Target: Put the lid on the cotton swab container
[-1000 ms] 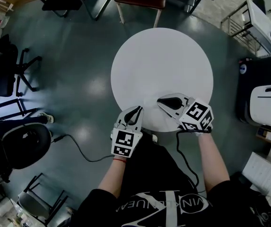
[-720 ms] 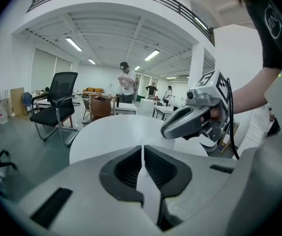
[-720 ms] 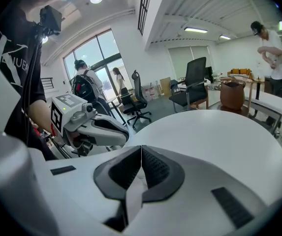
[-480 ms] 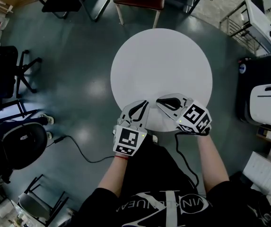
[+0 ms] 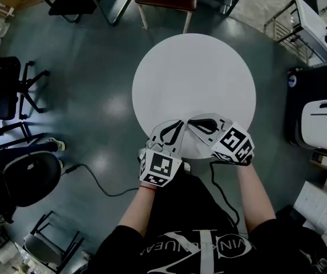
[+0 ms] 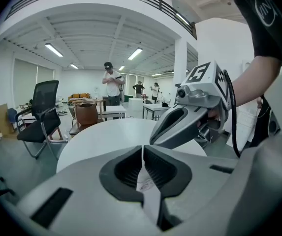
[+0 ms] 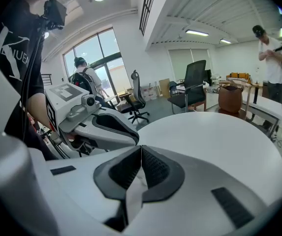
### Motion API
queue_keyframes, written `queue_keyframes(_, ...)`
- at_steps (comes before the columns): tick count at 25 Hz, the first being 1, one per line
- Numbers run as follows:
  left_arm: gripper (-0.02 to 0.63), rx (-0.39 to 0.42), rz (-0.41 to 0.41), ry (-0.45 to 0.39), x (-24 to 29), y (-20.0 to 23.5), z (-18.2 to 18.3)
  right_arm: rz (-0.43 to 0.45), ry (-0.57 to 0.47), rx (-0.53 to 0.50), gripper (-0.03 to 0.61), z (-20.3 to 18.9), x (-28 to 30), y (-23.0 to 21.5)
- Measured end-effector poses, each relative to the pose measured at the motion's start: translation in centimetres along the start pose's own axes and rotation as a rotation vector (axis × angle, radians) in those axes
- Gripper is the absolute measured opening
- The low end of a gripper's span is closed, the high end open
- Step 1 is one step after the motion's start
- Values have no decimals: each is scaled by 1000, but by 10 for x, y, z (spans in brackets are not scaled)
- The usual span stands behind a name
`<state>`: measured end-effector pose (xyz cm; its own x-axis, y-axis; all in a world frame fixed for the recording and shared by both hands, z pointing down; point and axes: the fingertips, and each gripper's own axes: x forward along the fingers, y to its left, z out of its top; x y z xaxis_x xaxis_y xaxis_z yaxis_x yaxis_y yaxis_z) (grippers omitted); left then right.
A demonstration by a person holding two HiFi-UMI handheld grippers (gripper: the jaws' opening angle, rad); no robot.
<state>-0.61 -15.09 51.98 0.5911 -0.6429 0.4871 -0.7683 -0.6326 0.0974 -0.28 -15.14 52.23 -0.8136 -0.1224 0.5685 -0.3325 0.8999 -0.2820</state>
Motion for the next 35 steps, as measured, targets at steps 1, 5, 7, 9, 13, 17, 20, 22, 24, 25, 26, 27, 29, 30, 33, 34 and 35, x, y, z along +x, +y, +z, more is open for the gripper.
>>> queue_keyframes(1,20,6,1,2,0,-1,0,-2,-1,-1,6,0,-1,0)
queue_keyframes(5,20,30,6,15,1,-1,1,-6,3,-8,6,1,-1,0)
queue_keyframes(7,20,45,7,24,1,-1,1,-7,8,-17,6,1,0,0)
queue_keyframes(9,20,55,9,32,1,-2,0,-6,12,-22,6,0,0,0)
queue_keyframes(13,18,52,17,32,3,-3,0,-5,12,-18,6,-1,-1,0)
queue_keyframes(17,18,57,28,33,4,-5,2,-13,15,-38,6,-2,-4,-1)
queue_keyframes(20,18,64,34,36,3,-5,2,-16,22,-43,6,-1,-3,0)
queue_keyframes(22,17,65,37,37,4,-5,2,-19,29,-54,6,-1,-3,0)
queue_keyframes(24,17,65,40,38,4,-5,1,-20,38,-62,6,-2,-3,0)
queue_keyframes(25,17,68,41,41,4,-5,1,-21,42,-65,6,-2,-3,0)
queue_keyframes(26,17,73,41,44,4,-5,1,-22,47,-68,6,-2,-2,0)
queue_keyframes(27,17,79,41,47,4,-5,1,-24,52,-72,6,-2,-2,0)
queue_keyframes(29,17,85,41,53,4,-4,1,-34,62,-83,6,-1,-1,0)
queue_keyframes(30,17,86,41,56,4,-4,0,-37,66,-88,6,-1,-1,0)
queue_keyframes(33,17,84,39,56,4,-5,0,-41,70,-89,6,-1,-1,0)
queue_keyframes(34,17,83,37,55,4,-5,0,-43,68,-86,6,-1,-1,0)
queue_keyframes(35,17,82,36,53,4,-4,1,-45,67,-84,6,-1,-1,0)
